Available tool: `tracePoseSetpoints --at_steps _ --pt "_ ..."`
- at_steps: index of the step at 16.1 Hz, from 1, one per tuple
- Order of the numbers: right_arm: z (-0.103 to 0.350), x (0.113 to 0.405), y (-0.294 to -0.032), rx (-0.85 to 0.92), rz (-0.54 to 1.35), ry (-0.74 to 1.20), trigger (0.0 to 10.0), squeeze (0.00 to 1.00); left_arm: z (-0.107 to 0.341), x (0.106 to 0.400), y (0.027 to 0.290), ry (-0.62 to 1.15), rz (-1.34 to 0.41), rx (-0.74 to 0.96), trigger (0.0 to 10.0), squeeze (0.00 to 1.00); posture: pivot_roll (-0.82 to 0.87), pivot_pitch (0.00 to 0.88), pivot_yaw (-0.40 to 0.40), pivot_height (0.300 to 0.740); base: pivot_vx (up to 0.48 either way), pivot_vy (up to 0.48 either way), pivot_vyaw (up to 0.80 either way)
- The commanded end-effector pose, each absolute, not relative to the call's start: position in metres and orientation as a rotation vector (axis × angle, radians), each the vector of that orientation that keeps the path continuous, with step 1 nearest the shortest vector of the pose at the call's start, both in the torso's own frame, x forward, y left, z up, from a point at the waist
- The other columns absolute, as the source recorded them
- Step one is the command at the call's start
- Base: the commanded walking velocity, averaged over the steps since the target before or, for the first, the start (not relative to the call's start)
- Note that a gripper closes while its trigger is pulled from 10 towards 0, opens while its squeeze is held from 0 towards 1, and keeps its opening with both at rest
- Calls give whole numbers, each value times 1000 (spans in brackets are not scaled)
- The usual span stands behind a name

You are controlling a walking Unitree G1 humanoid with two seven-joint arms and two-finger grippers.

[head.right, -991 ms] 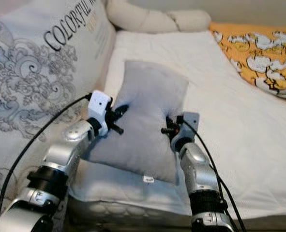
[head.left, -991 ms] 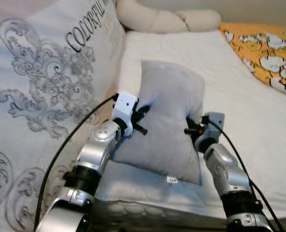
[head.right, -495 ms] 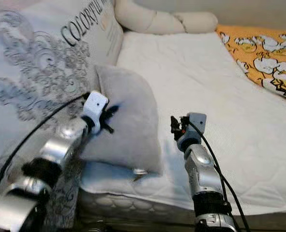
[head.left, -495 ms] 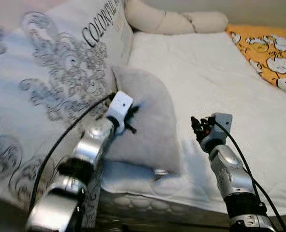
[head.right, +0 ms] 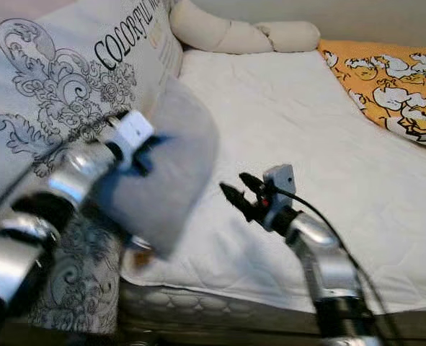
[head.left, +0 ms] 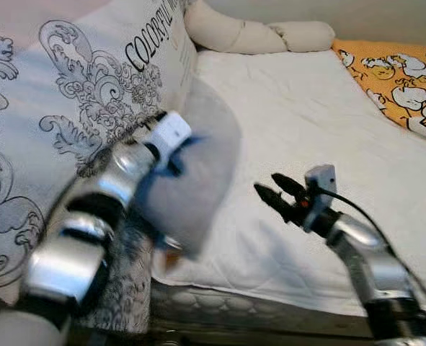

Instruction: Clean up the room

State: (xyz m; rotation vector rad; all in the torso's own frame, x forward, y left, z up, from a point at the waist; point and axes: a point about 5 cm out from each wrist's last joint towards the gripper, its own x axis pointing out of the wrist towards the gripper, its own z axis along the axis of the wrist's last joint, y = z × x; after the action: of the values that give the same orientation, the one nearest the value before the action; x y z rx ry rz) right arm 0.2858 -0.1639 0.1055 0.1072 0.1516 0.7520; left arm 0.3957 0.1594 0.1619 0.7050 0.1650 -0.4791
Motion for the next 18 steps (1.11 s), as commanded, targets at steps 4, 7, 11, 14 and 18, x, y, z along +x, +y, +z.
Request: tracePoseSetpoints --at_steps 4,7,11,14,18 --pt "110 266 -159 75 949 210 10000 1000 175 403 179 225 -385 721 10000 0 1 0 45 740 0 0 0" --pt "112 267 -161 58 952 201 10000 1000 162 401 190 334 -316 621 10000 0 3 0 44 740 0 0 0" --pt "112 266 -162 51 955 212 10000 1000 170 402 192 261 -303 459 10000 1000 0 0 47 740 0 0 0" --pt "111 265 -163 56 952 222 10000 1000 182 405 197 156 -235 388 10000 1000 0 0 45 740 0 0 0" --pt "114 270 -164 95 904 204 10000 1000 190 403 185 54 -346 307 10000 1000 4 0 33 740 0 0 0"
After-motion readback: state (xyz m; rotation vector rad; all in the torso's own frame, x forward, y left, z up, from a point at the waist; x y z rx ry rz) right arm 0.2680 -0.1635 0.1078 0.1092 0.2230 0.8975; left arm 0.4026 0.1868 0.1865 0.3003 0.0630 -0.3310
